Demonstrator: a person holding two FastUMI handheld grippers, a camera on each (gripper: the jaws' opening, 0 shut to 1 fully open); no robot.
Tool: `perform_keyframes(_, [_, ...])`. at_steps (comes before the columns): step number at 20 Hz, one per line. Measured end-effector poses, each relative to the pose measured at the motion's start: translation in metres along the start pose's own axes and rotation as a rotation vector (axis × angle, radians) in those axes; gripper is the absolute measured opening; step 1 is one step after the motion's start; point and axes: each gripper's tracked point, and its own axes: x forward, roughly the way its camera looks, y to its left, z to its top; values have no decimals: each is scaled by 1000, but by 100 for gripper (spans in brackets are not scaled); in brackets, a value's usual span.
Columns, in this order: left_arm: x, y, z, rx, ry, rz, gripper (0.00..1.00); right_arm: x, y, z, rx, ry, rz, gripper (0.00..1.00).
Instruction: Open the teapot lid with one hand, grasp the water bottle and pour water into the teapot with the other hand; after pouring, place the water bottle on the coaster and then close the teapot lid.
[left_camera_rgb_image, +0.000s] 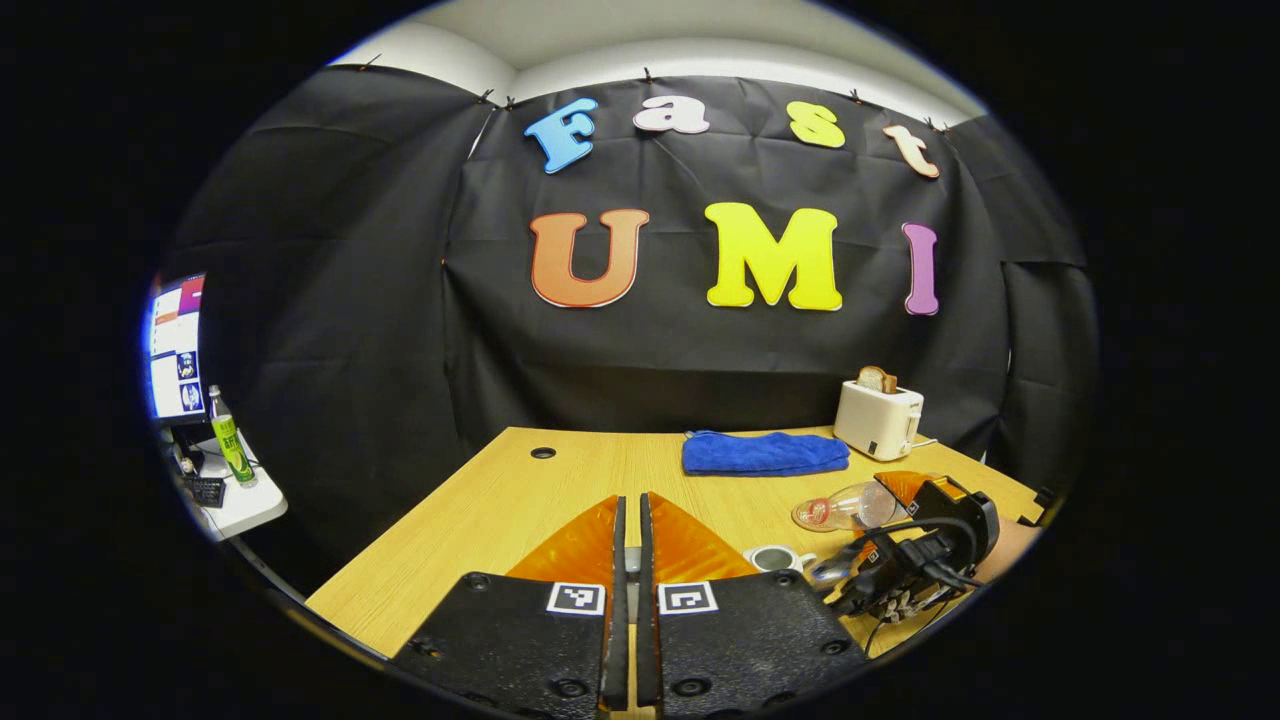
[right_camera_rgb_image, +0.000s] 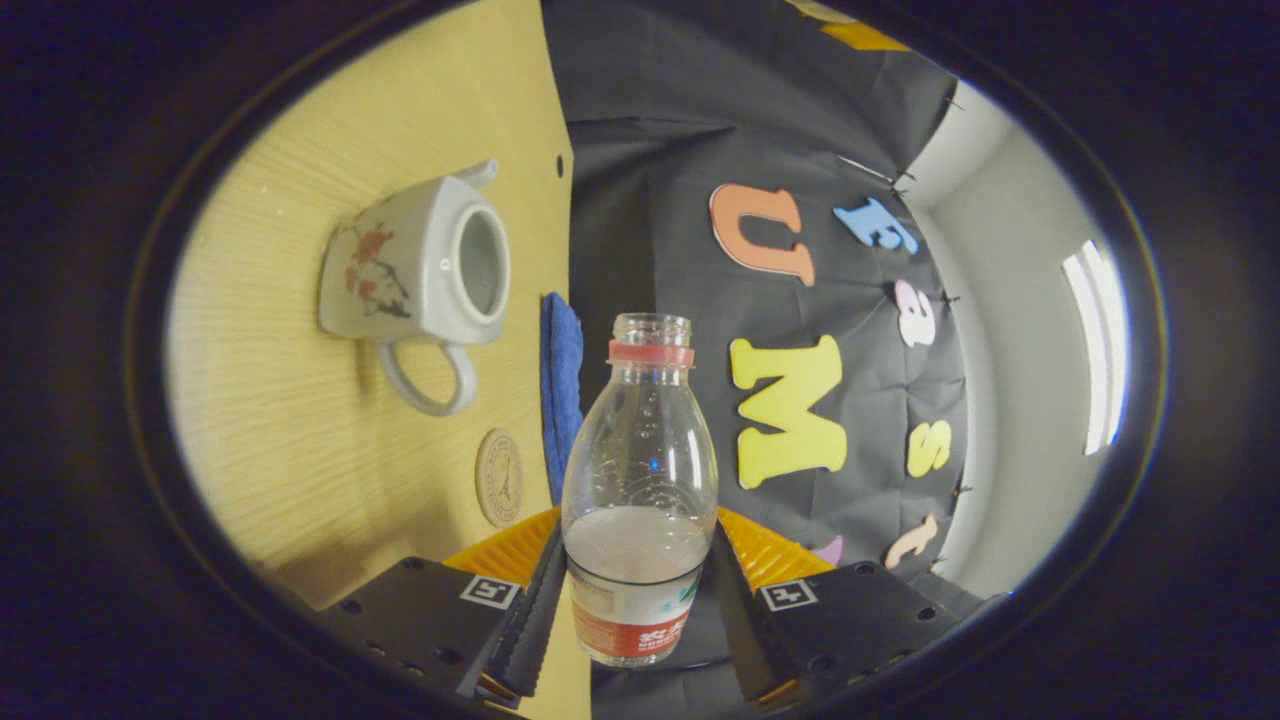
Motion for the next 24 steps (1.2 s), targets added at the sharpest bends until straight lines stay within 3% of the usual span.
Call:
perform_keyframes(5, [-1, 0, 1, 33, -2, 17, 5, -2, -8, 11, -219, -51, -51, 73])
perform_keyframes(10, [1, 0, -1, 39, 6, 17, 5, -12, -21, 15, -360, -90, -93, 73])
perform_keyframes(16, [1, 1, -4, 45, 12, 15, 5, -14, -30, 26, -476, -149, -154, 72])
perform_keyframes(24, [0, 3, 1, 20, 1, 23, 5, -15, -56, 30, -536, -174, -231, 73])
